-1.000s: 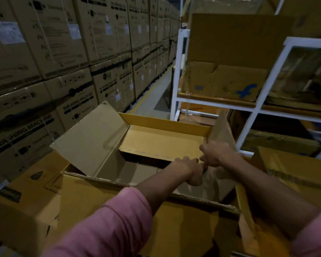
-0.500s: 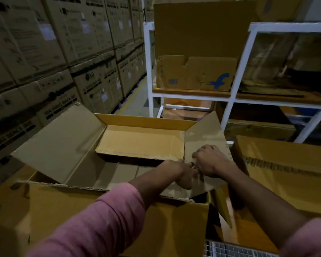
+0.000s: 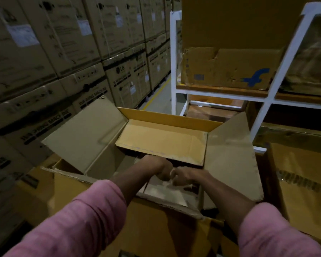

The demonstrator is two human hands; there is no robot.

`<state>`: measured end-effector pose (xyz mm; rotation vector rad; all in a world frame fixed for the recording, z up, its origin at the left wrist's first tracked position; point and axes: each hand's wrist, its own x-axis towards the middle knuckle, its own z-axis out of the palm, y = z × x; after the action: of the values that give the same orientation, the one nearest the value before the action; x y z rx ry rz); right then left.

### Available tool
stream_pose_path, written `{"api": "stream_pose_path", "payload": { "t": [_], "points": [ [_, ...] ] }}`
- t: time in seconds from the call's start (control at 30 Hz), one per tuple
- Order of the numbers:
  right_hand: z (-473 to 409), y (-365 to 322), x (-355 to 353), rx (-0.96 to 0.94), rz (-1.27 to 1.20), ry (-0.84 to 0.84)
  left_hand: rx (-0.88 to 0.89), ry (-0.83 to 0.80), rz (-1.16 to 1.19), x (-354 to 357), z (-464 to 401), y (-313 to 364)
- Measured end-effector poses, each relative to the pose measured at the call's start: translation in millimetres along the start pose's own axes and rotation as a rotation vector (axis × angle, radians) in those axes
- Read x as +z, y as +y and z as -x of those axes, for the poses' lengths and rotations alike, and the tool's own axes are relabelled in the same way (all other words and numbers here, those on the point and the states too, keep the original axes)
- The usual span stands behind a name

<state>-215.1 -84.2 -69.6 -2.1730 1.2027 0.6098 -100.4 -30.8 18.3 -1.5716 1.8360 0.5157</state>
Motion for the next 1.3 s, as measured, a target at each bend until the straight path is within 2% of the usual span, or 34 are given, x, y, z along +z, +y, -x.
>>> {"api": "stream_pose_path", "payload": {
  "t": [0.1, 0.23, 0.33, 0.4, 0.5, 0.57, 0.9, 1.13, 1.3],
  "points": [
    [-20.7, 6.9, 12.7, 0.075, 0.081, 0.035, -0.013, -0.014, 0.007, 3.5, -15.6, -24.3],
    [-22.3, 2.0, -7.6, -0.003, 0.129, 0.394, -0.01, 0.01, 0.004, -8.1, -32.1, -43.5],
    [-22.5, -2.8, -46.4, -0.058, 0.06, 0.619, -0.051, 0.176, -0.007, -26.2, -50.6, -59.9],
    [-27.0, 0.6, -72.0, -0.011, 0.053, 0.671, -0.076, 0.355, 0.036, -40.9, -65.7, -70.7],
    [-41.3, 10.4, -97.1, 0.06, 0.065, 0.679, -0.115, 0.623, 0.132, -60.3, -88.2, -87.5],
    [-51.9, 16.9, -109.3, 0.087, 0.052, 0.683, -0.096, 0.689, 0.191, -68.0, -108.2, -98.7],
    [-86.8, 35.2, -149.1, 0.198, 0.04, 0.601, 0.02, 0.627, 0.321, -80.2, -189.2, -135.0],
    [-97.0, 26.7, -146.4, 0.252, 0.06, 0.633, 0.082, 0.63, 0.299, -70.4, -194.4, -143.5],
    [-88.6, 18.2, -136.2, 0.239, 0.076, 0.72, 0.052, 0.626, 0.275, -61.1, -184.3, -136.9]
  ]
}}
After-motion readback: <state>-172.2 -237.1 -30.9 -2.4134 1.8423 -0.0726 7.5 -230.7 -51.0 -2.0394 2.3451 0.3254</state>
